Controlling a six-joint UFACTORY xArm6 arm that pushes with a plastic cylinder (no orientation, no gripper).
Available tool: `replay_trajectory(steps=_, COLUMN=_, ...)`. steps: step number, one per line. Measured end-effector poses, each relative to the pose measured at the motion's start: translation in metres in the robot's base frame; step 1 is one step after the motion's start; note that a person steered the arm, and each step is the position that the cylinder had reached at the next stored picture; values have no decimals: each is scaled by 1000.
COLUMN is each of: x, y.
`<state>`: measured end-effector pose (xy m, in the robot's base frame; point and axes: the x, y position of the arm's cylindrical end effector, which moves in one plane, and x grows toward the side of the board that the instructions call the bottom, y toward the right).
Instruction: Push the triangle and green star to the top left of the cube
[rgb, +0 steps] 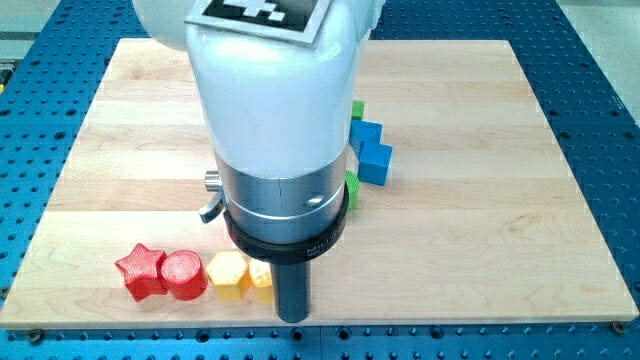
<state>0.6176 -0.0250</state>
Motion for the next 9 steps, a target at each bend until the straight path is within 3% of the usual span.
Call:
replay_trajectory(steps=3, x=-5, y=13)
replay_trajectory(steps=4, x=-23, y=72)
replay_trajectory(steps=5, x=-27, y=94)
replay_trajectory(steps=6, x=-80, y=120)
replay_trajectory(steps=9, x=-302, y=149)
